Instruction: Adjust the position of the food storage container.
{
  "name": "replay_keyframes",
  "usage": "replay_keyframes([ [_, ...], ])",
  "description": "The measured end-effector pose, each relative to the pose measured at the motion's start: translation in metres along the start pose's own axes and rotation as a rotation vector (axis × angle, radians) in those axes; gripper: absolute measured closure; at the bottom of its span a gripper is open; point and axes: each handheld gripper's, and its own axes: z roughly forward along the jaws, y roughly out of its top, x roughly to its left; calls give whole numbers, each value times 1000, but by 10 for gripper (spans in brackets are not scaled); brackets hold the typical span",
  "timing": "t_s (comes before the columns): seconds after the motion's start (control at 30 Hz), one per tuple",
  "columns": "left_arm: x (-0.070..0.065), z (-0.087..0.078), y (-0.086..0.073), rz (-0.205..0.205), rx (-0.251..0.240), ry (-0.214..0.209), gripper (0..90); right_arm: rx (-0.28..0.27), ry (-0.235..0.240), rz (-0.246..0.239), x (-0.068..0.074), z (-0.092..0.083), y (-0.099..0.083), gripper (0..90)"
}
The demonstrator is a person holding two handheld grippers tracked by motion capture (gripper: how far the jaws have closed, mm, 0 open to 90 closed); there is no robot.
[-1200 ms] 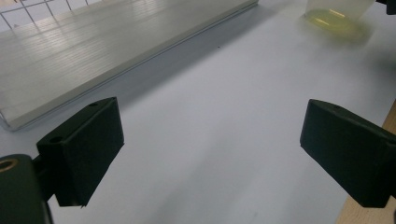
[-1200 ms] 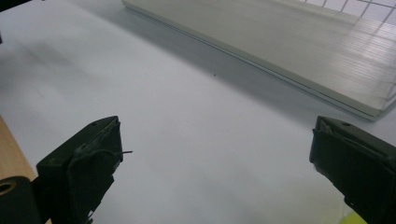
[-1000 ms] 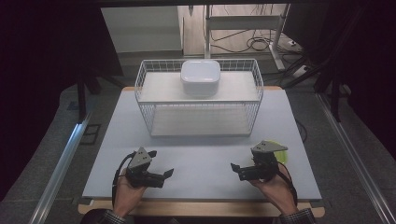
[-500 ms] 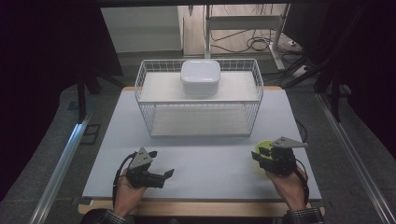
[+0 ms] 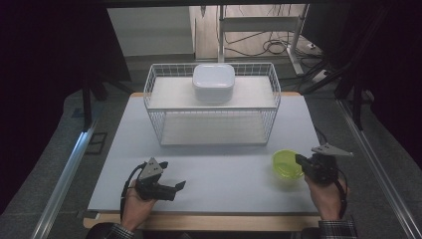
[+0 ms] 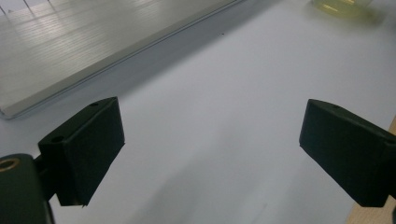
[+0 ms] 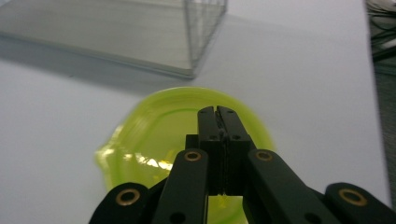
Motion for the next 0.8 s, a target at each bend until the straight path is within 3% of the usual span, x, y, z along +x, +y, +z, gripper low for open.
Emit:
replay_keyframes([
  [0.2, 1, 0, 0, 0, -1, 0, 63, 13, -59, 30, -21, 0, -7, 897],
  [0.37, -1, 2, 0, 5, 6, -5, 63, 41, -82, 55, -33, 5, -13, 898],
  [0.8, -3, 4, 0, 17, 19, -11, 63, 104, -45, 76, -29, 17, -18, 897],
])
